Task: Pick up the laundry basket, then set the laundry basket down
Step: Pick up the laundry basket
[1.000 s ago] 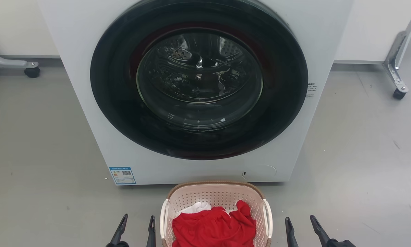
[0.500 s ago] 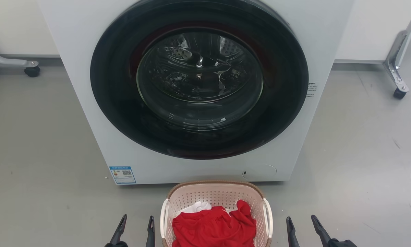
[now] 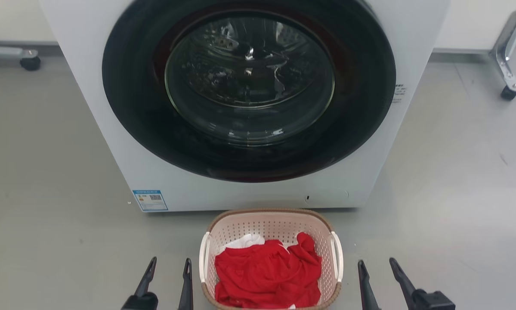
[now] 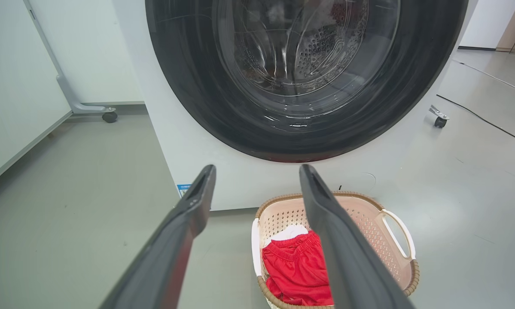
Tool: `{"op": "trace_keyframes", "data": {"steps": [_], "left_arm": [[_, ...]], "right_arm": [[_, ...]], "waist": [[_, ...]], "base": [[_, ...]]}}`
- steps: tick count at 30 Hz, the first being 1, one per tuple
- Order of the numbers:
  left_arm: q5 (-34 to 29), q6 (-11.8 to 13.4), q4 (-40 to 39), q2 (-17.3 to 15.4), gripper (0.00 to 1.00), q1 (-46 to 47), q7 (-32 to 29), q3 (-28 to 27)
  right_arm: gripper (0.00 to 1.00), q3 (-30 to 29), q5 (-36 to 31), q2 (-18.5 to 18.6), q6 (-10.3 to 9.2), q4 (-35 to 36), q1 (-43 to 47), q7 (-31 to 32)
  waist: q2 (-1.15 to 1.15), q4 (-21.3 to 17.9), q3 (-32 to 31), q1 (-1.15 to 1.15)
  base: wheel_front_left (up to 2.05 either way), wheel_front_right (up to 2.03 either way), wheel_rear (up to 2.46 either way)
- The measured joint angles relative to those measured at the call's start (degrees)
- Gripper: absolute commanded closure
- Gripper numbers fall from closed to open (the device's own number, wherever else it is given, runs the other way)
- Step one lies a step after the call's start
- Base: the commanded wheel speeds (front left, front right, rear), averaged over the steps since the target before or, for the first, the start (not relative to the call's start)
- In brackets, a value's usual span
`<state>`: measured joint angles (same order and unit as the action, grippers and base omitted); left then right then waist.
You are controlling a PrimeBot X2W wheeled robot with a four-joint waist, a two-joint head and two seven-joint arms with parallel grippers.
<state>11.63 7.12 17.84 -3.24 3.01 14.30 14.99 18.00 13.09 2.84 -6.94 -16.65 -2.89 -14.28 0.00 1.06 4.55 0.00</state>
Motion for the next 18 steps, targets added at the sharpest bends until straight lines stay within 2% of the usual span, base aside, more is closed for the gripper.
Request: {"op": "trace_keyframes", "data": {"steps": [8,18], "left_arm": [[0.0,-0.07,0.58,0.02,0.0,4.79,0.0,-1.14],[-0.04,-0.62,6.31,-0.52,0.0,14.13,0.0,-1.97]], "right_arm": [[0.0,-1.05,0.08,0.02,1.48,-1.1,-6.41,-0.01],[0.0,-2.32,0.51,0.09,3.49,-8.03,-16.99,-0.01]], "waist": [[0.0,-0.37,5.37,0.0],[0.0,-1.22,14.21,0.01]], "base": [[0.0,0.0,0.0],[0.0,0.0,0.0]]}}
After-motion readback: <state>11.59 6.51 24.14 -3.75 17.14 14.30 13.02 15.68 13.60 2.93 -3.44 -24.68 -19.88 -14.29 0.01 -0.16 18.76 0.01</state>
